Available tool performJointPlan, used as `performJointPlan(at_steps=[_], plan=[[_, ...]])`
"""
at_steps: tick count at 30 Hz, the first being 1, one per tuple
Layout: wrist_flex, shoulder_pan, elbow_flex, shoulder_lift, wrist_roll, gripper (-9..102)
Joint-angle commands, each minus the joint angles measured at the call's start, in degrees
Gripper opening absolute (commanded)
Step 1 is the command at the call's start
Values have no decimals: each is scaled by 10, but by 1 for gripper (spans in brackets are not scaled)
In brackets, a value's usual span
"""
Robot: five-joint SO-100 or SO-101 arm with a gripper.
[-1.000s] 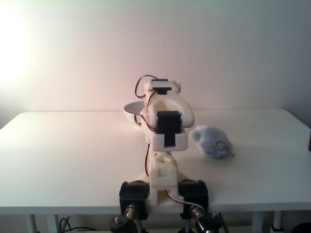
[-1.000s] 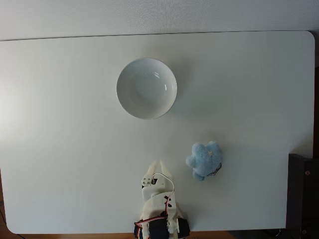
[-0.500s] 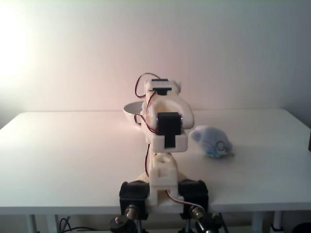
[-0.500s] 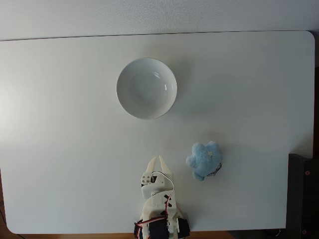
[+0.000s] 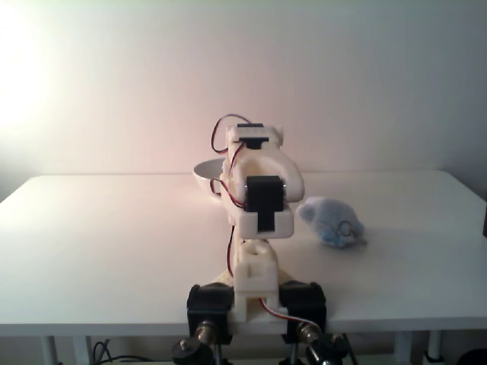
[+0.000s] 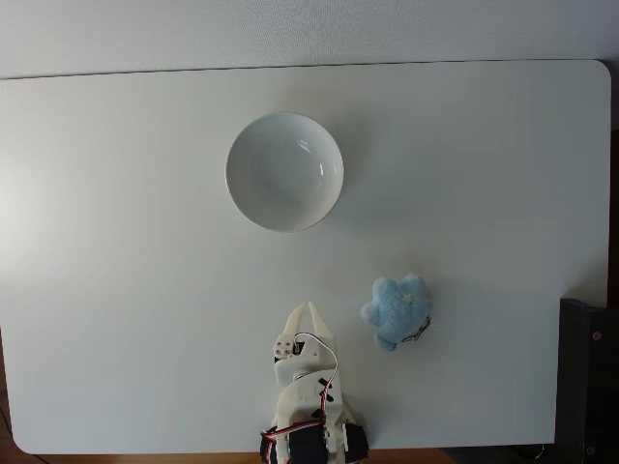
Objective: Grasp a skyblue doll and put it into the bowl.
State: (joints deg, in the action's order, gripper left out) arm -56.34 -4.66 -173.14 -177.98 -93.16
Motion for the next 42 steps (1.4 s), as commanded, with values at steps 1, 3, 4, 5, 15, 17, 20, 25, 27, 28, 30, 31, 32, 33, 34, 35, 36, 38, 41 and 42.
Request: performJointPlan(at_steps=[1, 3, 4, 5, 15, 17, 20, 25, 27, 28, 30, 31, 32, 33, 34, 35, 36, 38, 41, 42], plan=[[5, -2, 3, -170, -4, 0], [2, -1, 3, -170, -4, 0], [2, 1, 3, -170, -4, 0], [2, 1, 3, -170, -4, 0], [2, 3, 4, -170, 2, 0], [2, 3, 5, -170, 3, 0], [6, 4, 4, -170, 2, 0], [2, 4, 4, -169, 2, 0], [2, 4, 4, -169, 3, 0], [2, 4, 4, -169, 3, 0], [2, 4, 4, -169, 3, 0], [2, 4, 4, -169, 3, 0], [2, 3, 4, -169, 3, 0], [2, 2, 4, -169, 4, 0], [2, 2, 4, -169, 4, 0], [2, 2, 5, -169, 4, 0], [2, 3, 6, -169, 4, 0], [2, 4, 10, -169, 4, 0], [2, 4, 11, -169, 4, 0], [2, 4, 12, -169, 4, 0]])
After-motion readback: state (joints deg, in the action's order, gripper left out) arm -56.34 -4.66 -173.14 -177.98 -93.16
